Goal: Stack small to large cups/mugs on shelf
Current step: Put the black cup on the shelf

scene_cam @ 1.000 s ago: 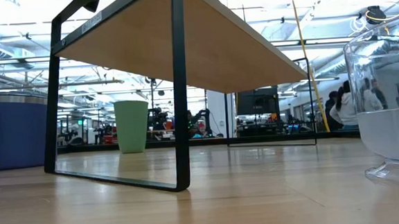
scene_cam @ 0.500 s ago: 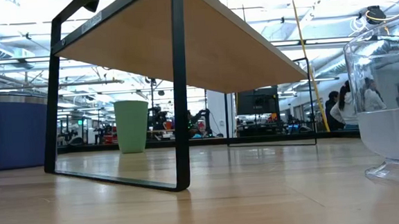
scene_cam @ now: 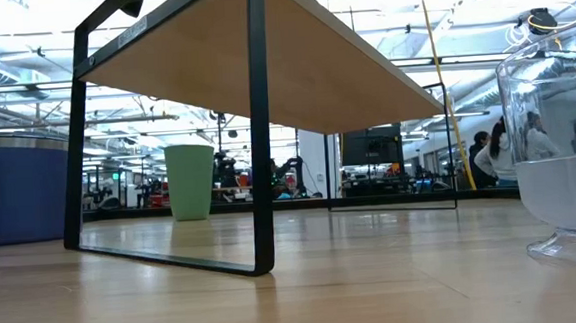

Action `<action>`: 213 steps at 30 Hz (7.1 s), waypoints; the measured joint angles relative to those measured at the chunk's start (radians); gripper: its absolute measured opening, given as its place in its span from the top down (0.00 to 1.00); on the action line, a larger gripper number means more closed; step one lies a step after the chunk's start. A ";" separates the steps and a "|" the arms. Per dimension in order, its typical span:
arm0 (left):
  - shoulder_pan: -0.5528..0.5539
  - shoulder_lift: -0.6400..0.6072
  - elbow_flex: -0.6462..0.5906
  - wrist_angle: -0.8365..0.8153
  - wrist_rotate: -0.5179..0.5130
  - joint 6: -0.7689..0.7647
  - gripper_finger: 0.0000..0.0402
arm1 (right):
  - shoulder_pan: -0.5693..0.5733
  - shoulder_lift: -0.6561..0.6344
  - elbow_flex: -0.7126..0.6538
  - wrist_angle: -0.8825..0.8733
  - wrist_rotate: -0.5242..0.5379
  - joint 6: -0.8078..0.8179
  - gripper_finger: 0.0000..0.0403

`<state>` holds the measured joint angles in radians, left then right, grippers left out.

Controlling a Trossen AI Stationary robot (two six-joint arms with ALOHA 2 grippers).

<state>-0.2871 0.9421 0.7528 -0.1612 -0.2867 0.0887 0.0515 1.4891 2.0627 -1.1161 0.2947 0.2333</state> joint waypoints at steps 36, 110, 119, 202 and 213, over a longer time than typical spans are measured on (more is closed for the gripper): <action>0.000 0.000 0.000 0.000 0.000 0.005 0.92 | -0.128 0.163 0.062 -0.455 -0.324 0.237 1.00; 0.000 0.000 0.000 0.002 -0.004 0.014 0.92 | -0.170 0.035 -0.183 -0.455 -0.322 0.072 0.69; 0.000 0.000 0.000 0.002 -0.004 0.014 0.92 | -0.170 0.035 -0.183 -0.455 -0.291 0.077 0.65; 0.000 0.000 0.000 0.000 -0.003 0.023 0.92 | -0.133 -0.042 -0.196 -0.394 -0.158 0.144 0.76; 0.000 0.000 0.000 0.001 -0.003 0.022 0.92 | -0.094 -0.059 -0.380 -0.456 -0.079 0.401 0.76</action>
<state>-0.2867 0.9421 0.7528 -0.1604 -0.2901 0.1108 -0.0426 1.4304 1.6831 -1.5725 0.2157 0.6343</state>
